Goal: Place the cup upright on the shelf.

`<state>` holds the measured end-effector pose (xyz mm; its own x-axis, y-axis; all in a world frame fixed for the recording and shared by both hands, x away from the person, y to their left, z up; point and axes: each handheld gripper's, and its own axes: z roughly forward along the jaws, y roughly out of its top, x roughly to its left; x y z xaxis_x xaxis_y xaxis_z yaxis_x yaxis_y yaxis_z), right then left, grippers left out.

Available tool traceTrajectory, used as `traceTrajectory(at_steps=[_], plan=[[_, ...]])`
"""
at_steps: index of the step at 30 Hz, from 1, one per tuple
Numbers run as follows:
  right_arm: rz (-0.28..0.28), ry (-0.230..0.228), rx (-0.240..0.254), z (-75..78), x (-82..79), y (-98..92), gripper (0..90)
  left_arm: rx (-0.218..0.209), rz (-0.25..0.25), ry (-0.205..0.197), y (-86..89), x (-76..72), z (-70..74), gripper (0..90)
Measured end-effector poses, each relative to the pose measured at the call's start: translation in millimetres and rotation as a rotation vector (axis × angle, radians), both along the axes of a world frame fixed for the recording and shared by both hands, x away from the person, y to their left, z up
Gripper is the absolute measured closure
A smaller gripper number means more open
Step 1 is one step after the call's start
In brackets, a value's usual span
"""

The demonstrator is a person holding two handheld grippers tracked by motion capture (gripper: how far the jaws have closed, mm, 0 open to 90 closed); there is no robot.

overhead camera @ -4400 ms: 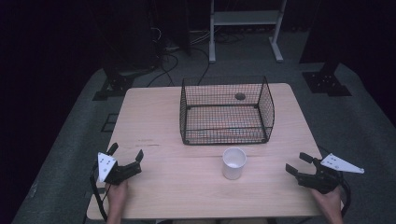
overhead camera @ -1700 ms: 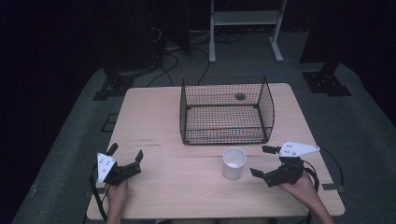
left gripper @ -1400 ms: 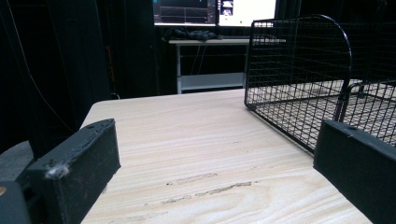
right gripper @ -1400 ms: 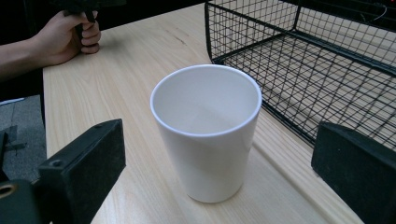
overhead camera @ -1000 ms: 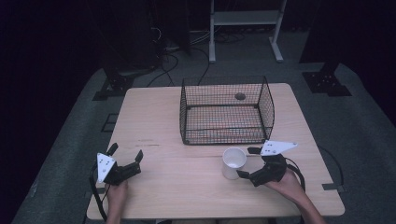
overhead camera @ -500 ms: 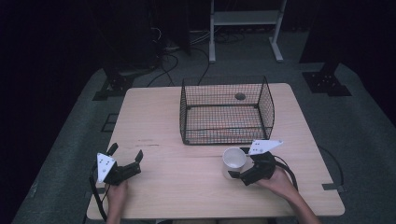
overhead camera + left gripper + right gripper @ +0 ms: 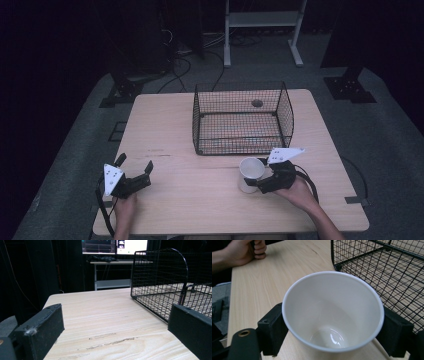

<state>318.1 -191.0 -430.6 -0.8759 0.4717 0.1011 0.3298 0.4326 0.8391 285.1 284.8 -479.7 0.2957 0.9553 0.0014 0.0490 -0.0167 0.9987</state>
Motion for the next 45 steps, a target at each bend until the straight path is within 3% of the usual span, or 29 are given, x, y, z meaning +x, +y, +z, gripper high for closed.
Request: traceTrajectory(at_steps=[21,45], plan=[[0.086,0.019,0.020,49.3,16.4,-0.9,19.4,0.002,0.000,-0.001,-0.4,-0.1,0.0,0.0],[0.098,-0.001,0.035,91.1,39.8,3.1,19.4,0.001,0.000,-0.001,-0.6,0.0,0.0,0.0]])
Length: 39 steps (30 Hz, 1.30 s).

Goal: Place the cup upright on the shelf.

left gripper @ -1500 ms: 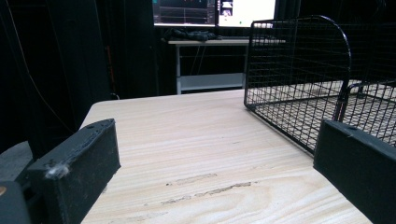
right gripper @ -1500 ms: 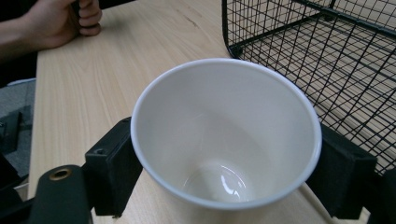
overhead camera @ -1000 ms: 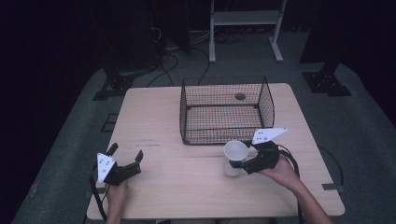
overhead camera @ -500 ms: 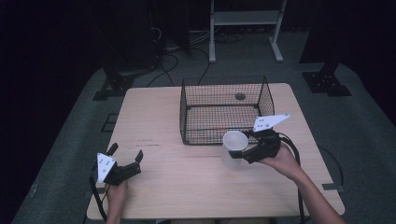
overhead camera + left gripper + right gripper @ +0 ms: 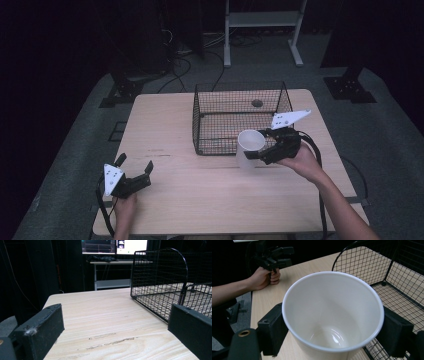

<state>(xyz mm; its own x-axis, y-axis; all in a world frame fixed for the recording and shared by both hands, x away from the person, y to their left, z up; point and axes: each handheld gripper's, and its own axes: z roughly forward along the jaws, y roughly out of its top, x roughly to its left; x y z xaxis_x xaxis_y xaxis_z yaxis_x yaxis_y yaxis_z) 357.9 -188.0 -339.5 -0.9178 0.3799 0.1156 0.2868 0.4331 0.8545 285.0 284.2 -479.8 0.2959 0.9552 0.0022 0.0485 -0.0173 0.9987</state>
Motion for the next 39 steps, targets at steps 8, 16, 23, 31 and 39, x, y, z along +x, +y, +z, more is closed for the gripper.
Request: traceTrajectory(at_steps=[8,16,23,31,39], plan=[[0.000,-0.004,0.019,11.5,9.7,2.1,19.3,-0.001,0.000,-0.001,0.2,0.3,0.0,0.0],[-0.005,-0.006,0.020,20.2,19.2,4.8,19.3,-0.003,0.000,0.000,0.4,0.3,0.0,0.0],[-0.016,0.001,0.034,28.3,33.8,7.4,19.4,-0.002,-0.001,0.001,0.7,0.2,0.1,0.0],[-0.027,0.004,0.040,32.3,44.4,11.4,19.4,-0.003,-0.001,-0.001,0.4,0.3,0.0,0.0],[-0.027,0.010,0.021,34.3,56.5,20.1,19.4,-0.001,-0.002,-0.001,0.4,0.1,0.0,0.0]])
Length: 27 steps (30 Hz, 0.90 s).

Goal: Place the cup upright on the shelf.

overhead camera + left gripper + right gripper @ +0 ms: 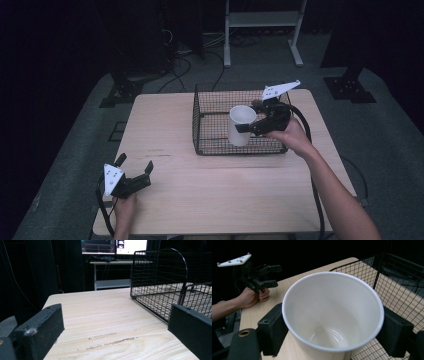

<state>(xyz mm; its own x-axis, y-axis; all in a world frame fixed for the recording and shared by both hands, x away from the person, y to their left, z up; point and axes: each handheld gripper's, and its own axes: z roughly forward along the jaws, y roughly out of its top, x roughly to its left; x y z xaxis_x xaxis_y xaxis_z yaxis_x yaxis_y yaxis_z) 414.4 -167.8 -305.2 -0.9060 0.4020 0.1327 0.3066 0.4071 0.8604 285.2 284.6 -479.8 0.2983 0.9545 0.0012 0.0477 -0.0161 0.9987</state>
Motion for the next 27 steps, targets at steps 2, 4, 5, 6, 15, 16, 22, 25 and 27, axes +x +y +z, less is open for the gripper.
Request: traceTrajectory(at_steps=[2,4,5,6,15,16,22,25,27], plan=[[-0.001,0.006,-0.010,1.3,5.1,2.8,19.4,0.000,0.000,0.000,0.2,0.1,0.1,0.0],[-0.003,0.006,-0.012,1.7,6.7,3.4,19.4,0.000,0.000,0.000,0.1,0.1,0.0,0.0],[-0.001,0.007,-0.011,2.1,8.5,3.8,19.4,0.000,0.000,0.000,0.0,0.0,0.0,0.0],[-0.003,0.006,-0.009,3.3,11.7,4.9,19.4,0.001,0.000,0.000,-0.1,-0.1,0.0,0.0],[-0.008,0.020,-0.012,6.3,25.2,10.3,19.4,-0.001,-0.001,0.000,-0.1,-0.1,0.0,0.0],[-0.006,0.024,-0.011,6.7,27.0,11.4,19.3,0.000,0.000,0.000,0.1,0.0,0.0,0.0],[-0.007,0.029,-0.025,9.5,37.3,18.8,19.3,-0.001,-0.001,0.001,0.4,-0.1,0.1,0.0],[-0.003,0.031,-0.028,11.1,41.6,22.9,19.3,-0.002,-0.001,0.001,0.5,-0.1,0.1,0.0],[-0.005,0.026,-0.030,11.6,44.4,25.8,19.3,-0.004,-0.002,0.000,0.7,0.0,0.1,0.0]])
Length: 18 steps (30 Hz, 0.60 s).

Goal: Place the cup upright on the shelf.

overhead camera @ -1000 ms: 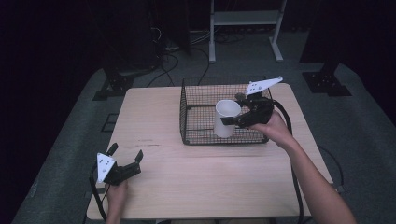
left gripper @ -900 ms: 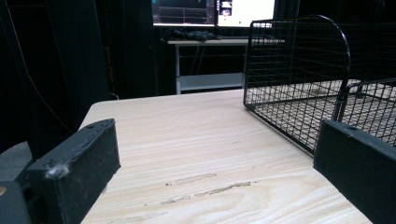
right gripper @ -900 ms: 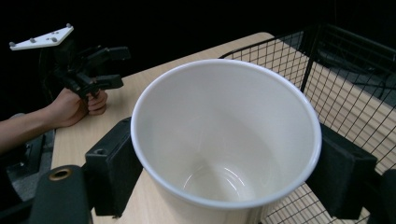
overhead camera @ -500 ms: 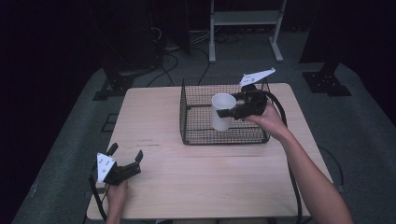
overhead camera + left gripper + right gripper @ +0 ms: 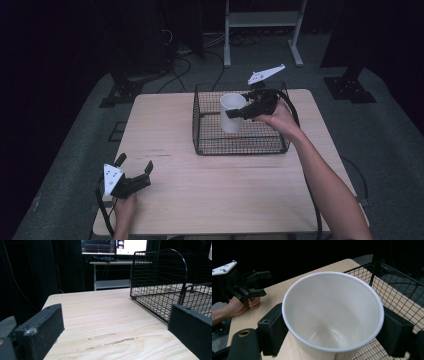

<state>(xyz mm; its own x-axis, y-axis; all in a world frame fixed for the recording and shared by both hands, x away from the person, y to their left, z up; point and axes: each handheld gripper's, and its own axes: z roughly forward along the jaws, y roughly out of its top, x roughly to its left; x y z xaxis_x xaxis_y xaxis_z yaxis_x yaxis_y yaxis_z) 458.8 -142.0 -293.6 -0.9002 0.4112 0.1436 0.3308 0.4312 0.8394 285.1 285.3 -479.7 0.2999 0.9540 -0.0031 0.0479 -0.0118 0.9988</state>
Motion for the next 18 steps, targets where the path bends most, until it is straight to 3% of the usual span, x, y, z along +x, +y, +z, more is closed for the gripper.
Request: traceTrajectory(at_steps=[8,18], plan=[[-0.005,0.010,-0.005,-1.4,13.6,7.7,19.3,-0.002,-0.001,-0.001,0.1,0.1,0.0,0.0],[-0.028,0.041,-0.008,-17.5,29.6,11.3,19.3,-0.002,-0.001,-0.002,0.3,0.0,0.0,0.0]])
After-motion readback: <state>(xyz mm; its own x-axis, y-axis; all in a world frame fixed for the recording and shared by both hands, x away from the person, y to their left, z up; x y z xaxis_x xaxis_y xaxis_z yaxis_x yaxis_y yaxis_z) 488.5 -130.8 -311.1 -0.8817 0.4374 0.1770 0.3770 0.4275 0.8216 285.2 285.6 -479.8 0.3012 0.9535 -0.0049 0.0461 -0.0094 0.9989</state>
